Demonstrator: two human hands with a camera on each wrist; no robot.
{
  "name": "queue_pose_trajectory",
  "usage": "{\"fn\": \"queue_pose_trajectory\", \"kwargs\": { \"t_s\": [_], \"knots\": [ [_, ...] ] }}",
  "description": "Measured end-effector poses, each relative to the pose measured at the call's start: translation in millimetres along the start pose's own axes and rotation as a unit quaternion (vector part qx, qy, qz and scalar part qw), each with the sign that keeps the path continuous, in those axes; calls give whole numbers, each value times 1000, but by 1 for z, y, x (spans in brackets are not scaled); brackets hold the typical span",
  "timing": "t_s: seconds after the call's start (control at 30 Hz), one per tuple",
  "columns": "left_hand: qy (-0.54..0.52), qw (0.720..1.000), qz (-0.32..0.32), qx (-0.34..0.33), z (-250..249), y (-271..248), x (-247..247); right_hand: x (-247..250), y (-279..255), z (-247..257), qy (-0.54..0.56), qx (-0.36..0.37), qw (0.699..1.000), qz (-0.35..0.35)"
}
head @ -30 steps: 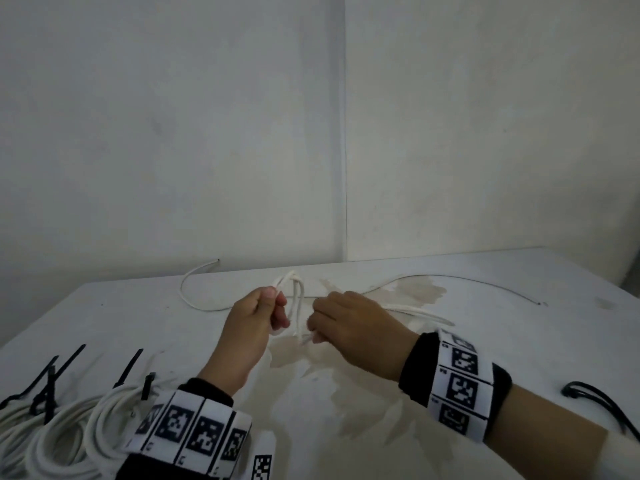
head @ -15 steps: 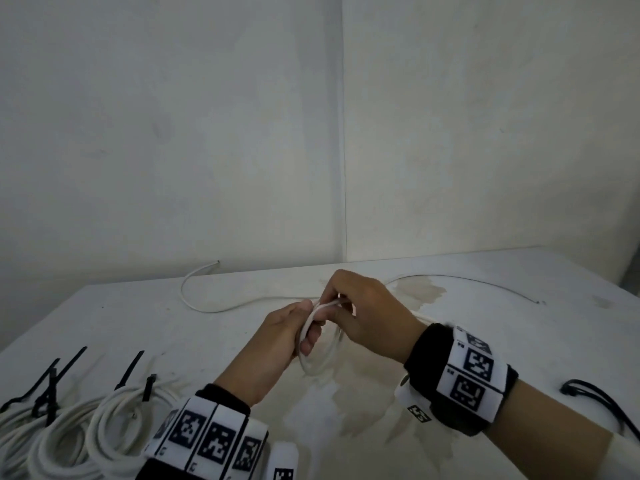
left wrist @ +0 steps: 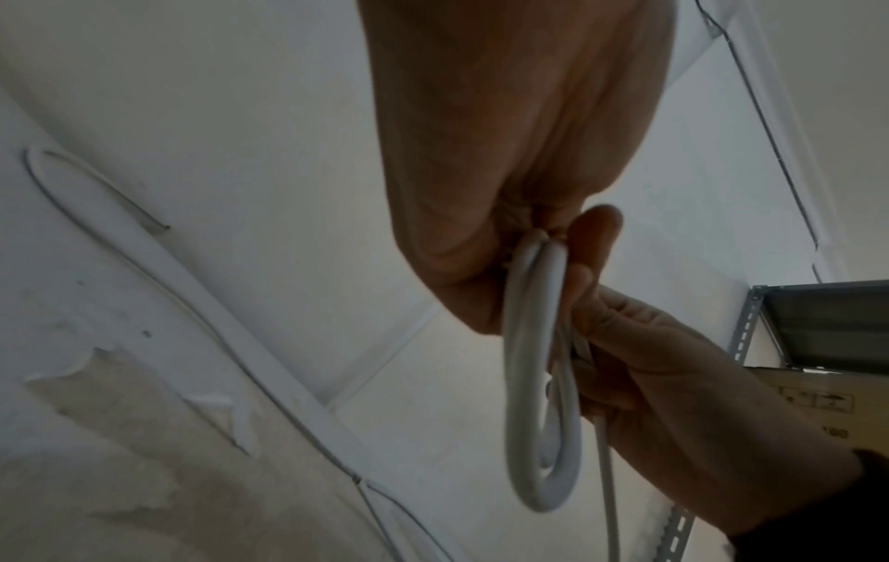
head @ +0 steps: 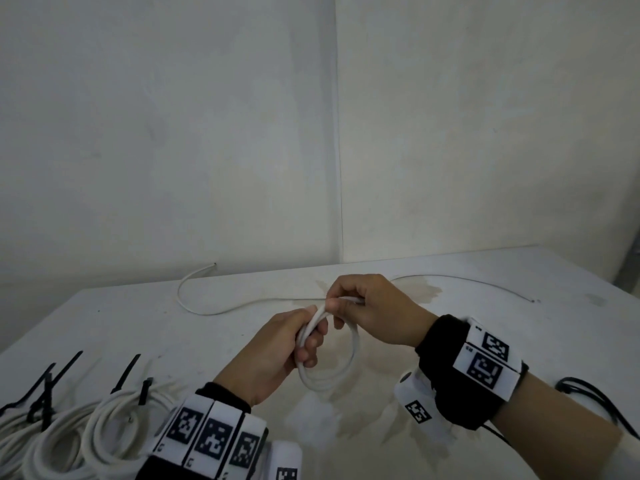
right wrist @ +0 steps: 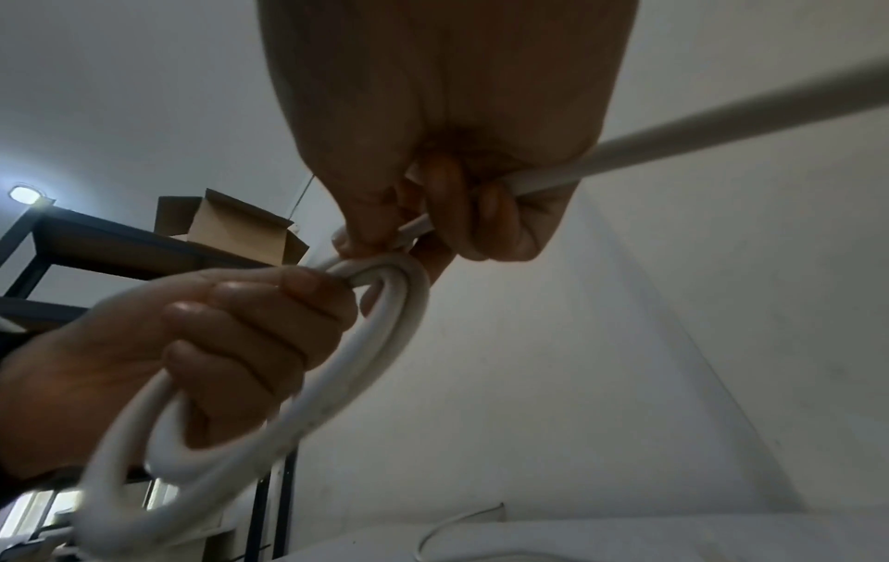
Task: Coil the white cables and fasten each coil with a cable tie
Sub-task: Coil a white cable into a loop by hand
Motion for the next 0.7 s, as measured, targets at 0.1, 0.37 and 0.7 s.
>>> {"fn": "queue_pose_trajectory", "kwargs": {
  "t_s": [0.1, 0.37, 0.7],
  "knots": [
    [2, 1000, -8, -8, -4, 1, 0, 3, 2, 6, 7, -3, 1000, 1],
    [64, 997, -25, -27, -7, -3, -1, 1, 2, 3, 82, -20, 996, 15],
    [-182, 968, -130, -109, -10, -8, 46, 32, -25, -47, -18, -63, 991, -113]
  ]
}}
Point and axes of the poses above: each hand's wrist, its own y-axis towards the middle knuckle, its own x-axis out of the back of the hand, z = x × y, the point moved 6 cm from there along y, towards the middle knuckle, and after that the axes turned 10 degrees about z, right-handed, at the moved point
